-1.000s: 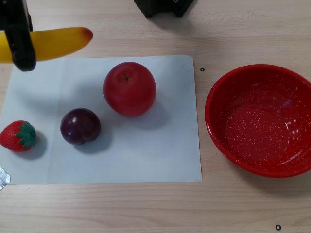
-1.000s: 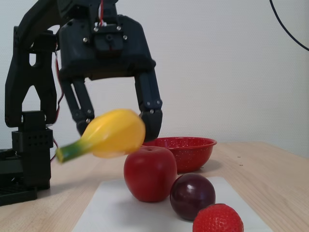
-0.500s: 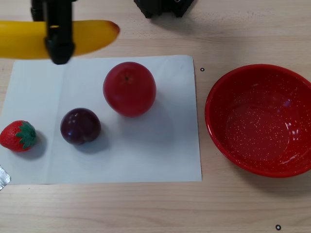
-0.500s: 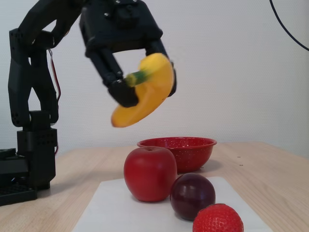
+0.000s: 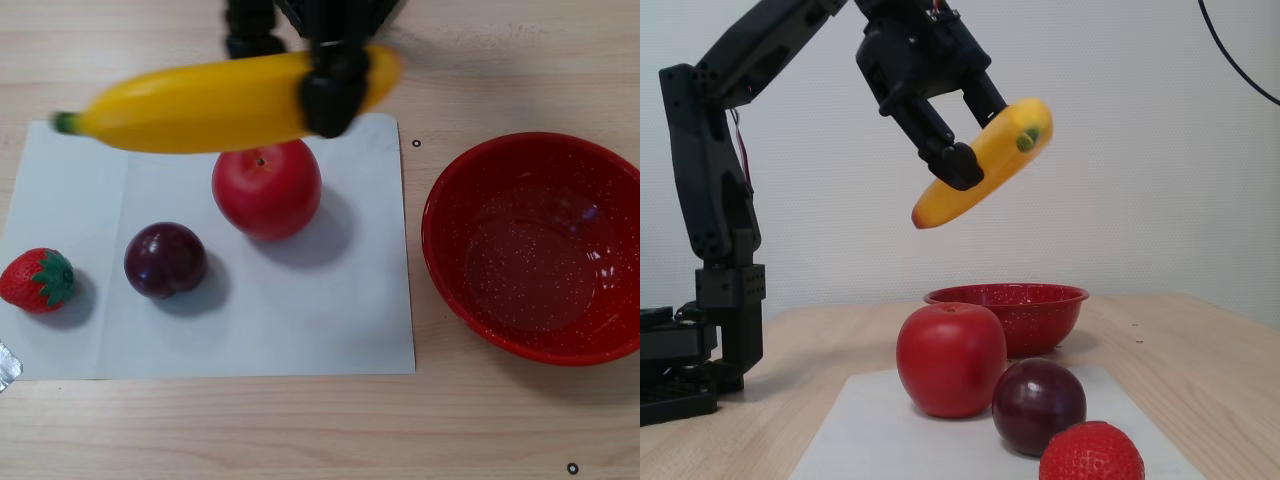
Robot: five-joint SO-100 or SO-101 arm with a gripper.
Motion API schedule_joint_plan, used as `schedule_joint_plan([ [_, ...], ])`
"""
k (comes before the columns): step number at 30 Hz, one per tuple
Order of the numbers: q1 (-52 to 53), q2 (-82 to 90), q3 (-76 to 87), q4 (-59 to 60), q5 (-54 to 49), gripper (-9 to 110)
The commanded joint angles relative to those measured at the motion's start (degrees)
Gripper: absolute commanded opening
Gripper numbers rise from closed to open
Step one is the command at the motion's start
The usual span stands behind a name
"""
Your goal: Grasp the banana and put it in the red bowl.
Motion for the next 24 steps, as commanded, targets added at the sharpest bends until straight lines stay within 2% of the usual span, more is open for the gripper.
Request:
schedule_joint_plan([
  [1, 3.43, 7.73, -5.36, 1.93, -2.81, 0],
  [13, 24.61, 3.34, -11.51, 1.93, -18.63, 0],
  [19, 28.65, -1.32, -11.87, -0.53, -24.7, 0],
  [24, 29.97, -3.16, -5.8, -7.12, -27.6, 0],
])
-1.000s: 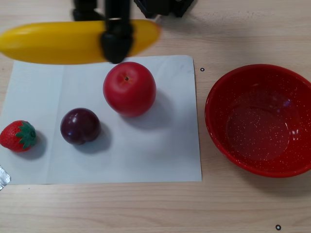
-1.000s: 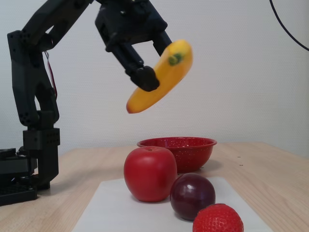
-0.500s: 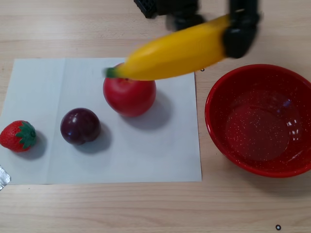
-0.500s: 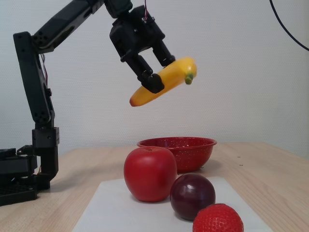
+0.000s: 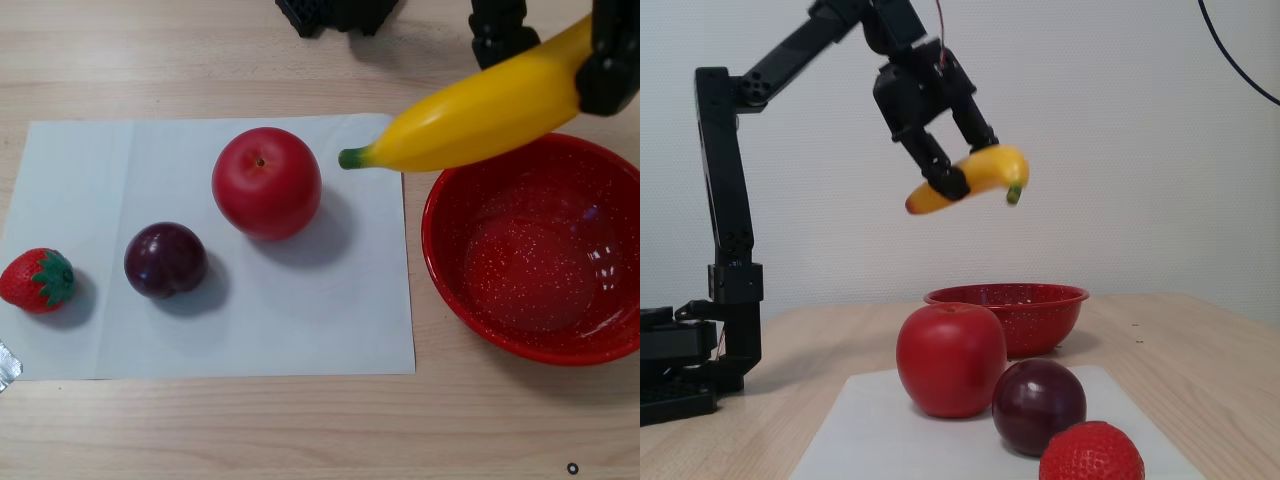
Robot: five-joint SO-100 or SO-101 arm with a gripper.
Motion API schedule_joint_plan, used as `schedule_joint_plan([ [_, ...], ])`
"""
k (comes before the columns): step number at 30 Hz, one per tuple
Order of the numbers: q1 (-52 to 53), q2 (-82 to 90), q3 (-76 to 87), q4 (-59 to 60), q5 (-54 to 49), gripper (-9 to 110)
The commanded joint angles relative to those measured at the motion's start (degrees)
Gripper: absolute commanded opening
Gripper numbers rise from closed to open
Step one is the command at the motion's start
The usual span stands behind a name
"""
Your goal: Grasp the banana and put it in the red bowl.
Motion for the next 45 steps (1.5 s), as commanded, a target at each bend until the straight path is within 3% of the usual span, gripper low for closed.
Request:
schedule_joint_plan([
  [1, 1.41, 3.08, -0.62, -4.31, -1.14, 0],
  [24, 2.81, -2.02, 25.75, -48.52, 3.78, 0],
  [29, 2.2, -2.72, 27.86, -51.15, 5.01, 17],
  [45, 0.62, 0.88, 26.72, -44.3, 5.71, 27],
])
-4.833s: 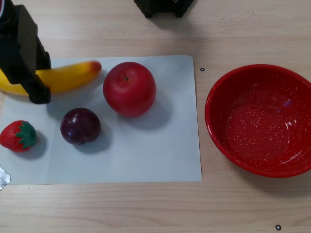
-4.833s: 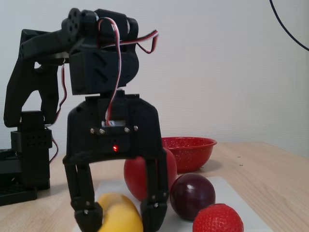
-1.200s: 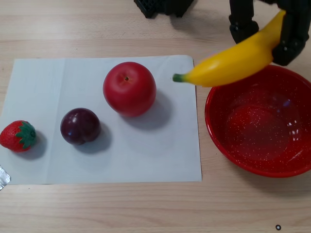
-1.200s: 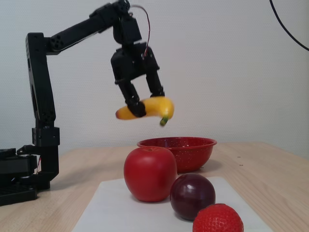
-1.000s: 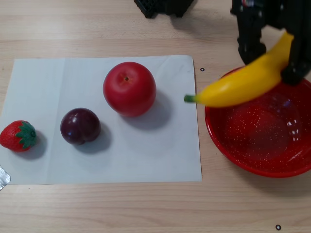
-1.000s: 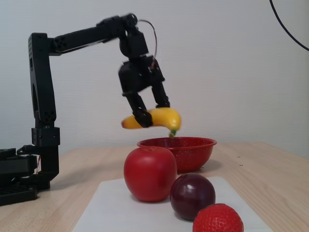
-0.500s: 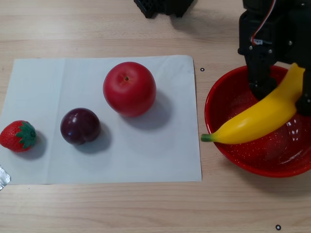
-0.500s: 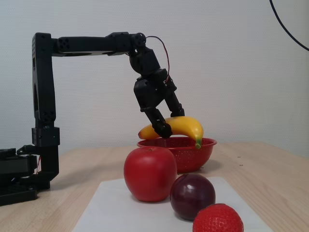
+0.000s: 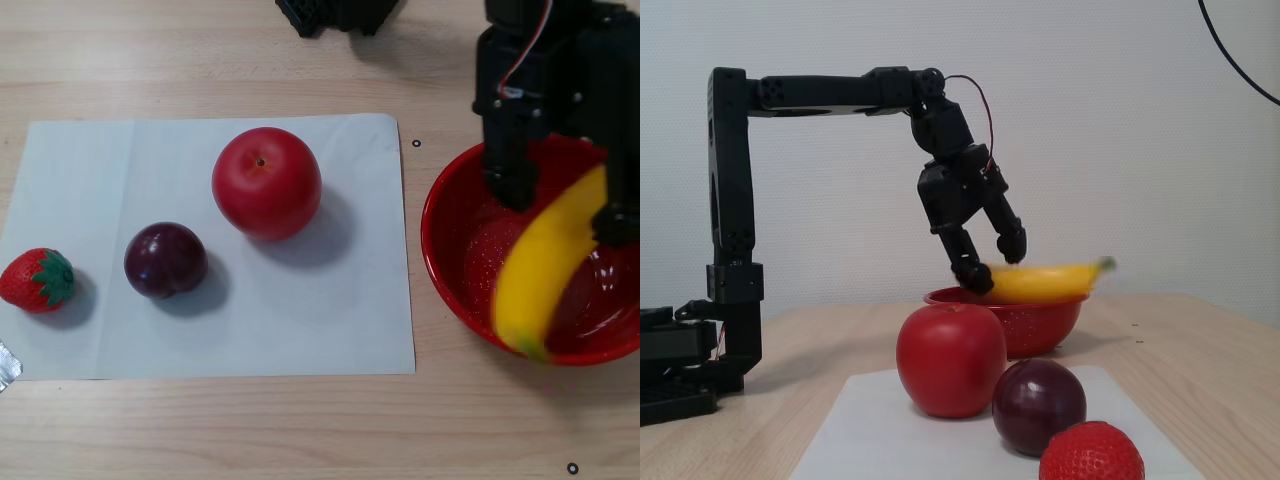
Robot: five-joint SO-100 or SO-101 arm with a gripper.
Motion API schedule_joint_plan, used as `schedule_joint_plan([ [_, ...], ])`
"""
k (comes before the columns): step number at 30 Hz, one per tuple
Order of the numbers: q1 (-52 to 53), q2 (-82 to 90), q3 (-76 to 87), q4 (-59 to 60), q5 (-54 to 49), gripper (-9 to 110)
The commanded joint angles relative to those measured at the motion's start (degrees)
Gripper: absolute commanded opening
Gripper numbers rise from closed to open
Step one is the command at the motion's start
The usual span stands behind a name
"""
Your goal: Grasp the banana and put it in the red bowl.
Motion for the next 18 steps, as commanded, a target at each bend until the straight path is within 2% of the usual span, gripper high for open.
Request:
schedule_joint_plan([
  [1, -0.88, 6.86, -3.52, 1.32, 0.62, 25],
  [9, -2.29, 9.58, -11.07, 12.57, -1.93, 0],
  [18, -6.33, 13.62, -20.39, 27.6, -4.13, 0],
])
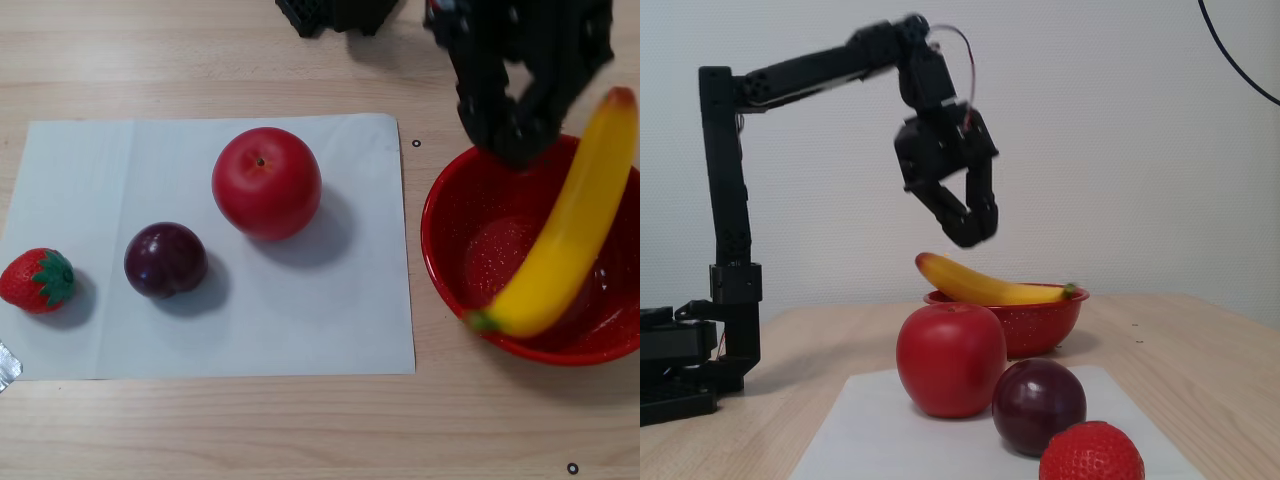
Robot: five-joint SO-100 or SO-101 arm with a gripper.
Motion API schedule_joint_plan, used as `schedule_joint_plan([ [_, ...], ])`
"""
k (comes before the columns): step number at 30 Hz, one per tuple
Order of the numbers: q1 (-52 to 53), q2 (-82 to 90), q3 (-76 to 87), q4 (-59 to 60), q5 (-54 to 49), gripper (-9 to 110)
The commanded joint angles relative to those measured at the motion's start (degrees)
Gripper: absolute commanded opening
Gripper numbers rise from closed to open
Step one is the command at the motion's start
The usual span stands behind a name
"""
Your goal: Grasp the banana and put it in the red bowl.
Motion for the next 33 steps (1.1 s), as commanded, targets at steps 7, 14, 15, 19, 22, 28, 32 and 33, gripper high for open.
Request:
schedule_joint_plan([
  [7, -4.66, 13.71, -8.53, 7.56, 0.62, 0],
  [14, -8.35, 21.62, -5.45, 9.84, 1.05, 0],
  [15, -8.79, 23.12, -4.22, 9.58, 1.05, 0],
  [19, -10.28, 29.71, 1.76, 8.88, 0.7, 0],
  [22, -11.43, 35.68, 8.26, 7.82, 0.53, 0],
  [28, -14.41, 47.11, 23.2, 3.78, 0.53, 0],
  [32, -16.17, 54.05, 35.42, -4.57, 0.62, 0],
  [33, -16.44, 55.55, 38.85, -7.38, 0.62, 0],
])
